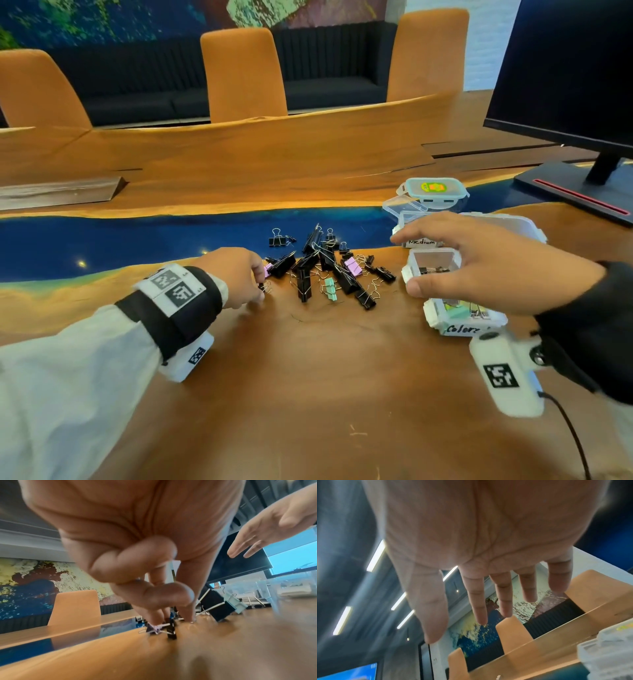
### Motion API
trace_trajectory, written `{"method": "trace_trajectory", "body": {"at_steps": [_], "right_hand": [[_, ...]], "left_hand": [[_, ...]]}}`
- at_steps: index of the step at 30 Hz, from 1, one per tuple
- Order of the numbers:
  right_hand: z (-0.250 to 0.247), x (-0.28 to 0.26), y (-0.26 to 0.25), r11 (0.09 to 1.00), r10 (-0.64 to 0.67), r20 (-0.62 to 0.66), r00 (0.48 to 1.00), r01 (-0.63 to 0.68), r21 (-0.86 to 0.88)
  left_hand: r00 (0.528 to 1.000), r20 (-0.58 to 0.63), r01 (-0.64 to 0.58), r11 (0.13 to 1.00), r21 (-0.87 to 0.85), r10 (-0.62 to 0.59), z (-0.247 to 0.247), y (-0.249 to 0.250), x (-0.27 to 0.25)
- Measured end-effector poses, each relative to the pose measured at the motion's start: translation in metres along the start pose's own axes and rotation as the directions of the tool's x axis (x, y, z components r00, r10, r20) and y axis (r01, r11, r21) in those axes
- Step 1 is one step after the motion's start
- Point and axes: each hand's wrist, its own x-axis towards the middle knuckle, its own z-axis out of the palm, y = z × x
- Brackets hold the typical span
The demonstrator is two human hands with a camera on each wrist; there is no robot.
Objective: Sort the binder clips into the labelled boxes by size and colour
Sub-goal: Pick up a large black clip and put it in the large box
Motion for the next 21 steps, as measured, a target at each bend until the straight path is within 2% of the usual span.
{"method": "trace_trajectory", "body": {"at_steps": [6, 8, 10, 12, 16, 18, 21], "right_hand": [[0.009, -0.034, -0.001, 0.984, 0.027, -0.048, 0.998, -0.018, 0.178], [0.015, -0.042, 0.0, 0.975, 0.015, -0.081, 0.997, 0.004, 0.222], [0.025, -0.046, -0.003, 0.954, 0.023, -0.126, 0.992, 0.016, 0.3], [0.039, -0.046, -0.008, 0.92, 0.019, -0.173, 0.985, 0.05, 0.389], [0.066, -0.04, -0.017, 0.874, 0.013, -0.153, 0.988, 0.063, 0.483], [0.075, -0.038, -0.02, 0.859, -0.003, -0.151, 0.989, 0.08, 0.506], [0.082, -0.038, -0.023, 0.845, -0.015, -0.165, 0.986, 0.101, 0.524]], "left_hand": [[0.997, 0.065, -0.045, 0.998, -0.039, 0.048, 0.007, 0.008, -0.003], [0.99, 0.074, -0.114, 0.99, -0.077, 0.12, 0.008, 0.012, -0.011], [0.972, 0.015, -0.228, 0.963, -0.144, 0.233, 0.007, 0.021, -0.024], [0.94, -0.092, -0.34, 0.9, -0.273, 0.328, 0.003, 0.036, -0.044], [0.862, -0.264, -0.504, 0.671, -0.544, 0.433, 0.002, 0.063, -0.082], [0.855, -0.281, -0.507, 0.588, -0.63, 0.436, 0.008, 0.07, -0.092], [0.872, -0.294, -0.478, 0.555, -0.68, 0.391, 0.016, 0.073, -0.098]]}}
